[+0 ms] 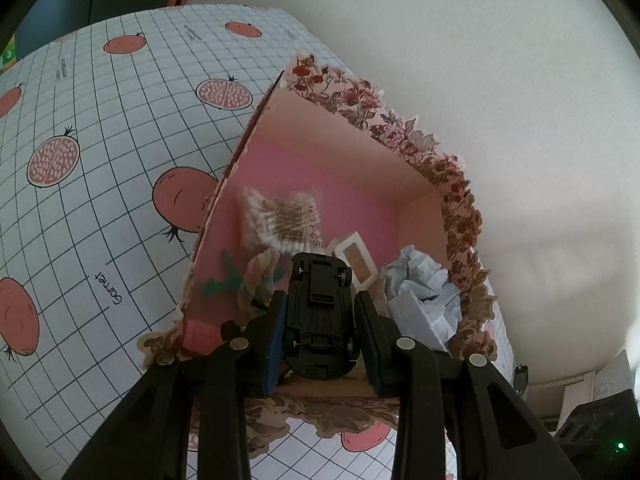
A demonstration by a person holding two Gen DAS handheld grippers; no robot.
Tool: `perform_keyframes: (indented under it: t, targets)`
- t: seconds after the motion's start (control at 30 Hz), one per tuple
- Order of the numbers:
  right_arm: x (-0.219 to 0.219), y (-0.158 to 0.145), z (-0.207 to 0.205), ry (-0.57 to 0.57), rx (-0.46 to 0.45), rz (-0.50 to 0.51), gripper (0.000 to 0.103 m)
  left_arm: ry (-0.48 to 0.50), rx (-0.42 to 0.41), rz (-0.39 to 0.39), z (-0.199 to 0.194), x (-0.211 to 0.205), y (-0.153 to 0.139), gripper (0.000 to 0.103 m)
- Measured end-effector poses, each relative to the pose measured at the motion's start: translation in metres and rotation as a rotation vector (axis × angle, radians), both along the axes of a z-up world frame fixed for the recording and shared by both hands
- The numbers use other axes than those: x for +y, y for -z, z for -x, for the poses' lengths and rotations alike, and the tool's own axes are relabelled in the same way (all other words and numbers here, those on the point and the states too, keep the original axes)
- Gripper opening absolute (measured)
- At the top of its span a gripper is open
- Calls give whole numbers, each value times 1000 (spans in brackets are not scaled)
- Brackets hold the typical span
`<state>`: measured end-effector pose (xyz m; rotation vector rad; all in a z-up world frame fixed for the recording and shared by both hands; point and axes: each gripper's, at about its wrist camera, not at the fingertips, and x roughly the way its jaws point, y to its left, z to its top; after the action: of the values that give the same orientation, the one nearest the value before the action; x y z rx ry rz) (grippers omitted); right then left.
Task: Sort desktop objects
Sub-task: 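Open both grippers to drop the car and white piece into the box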
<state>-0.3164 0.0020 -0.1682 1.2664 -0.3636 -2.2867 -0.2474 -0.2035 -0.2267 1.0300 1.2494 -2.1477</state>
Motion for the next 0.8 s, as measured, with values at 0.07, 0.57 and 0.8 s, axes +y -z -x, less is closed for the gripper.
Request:
perform_keyframes:
  t: [0.07,0.57,0.8]
  targets:
    - [-1,0,0,-3,3,-7,48,1,-6,-4,1,0,2,35]
    - [-1,-2,-1,-11,2,-14,49,9,-32,-1,5,1,3,36]
    - [-1,-3,1,-5,3,-11,49,13,-31,-4,6,1,2,37]
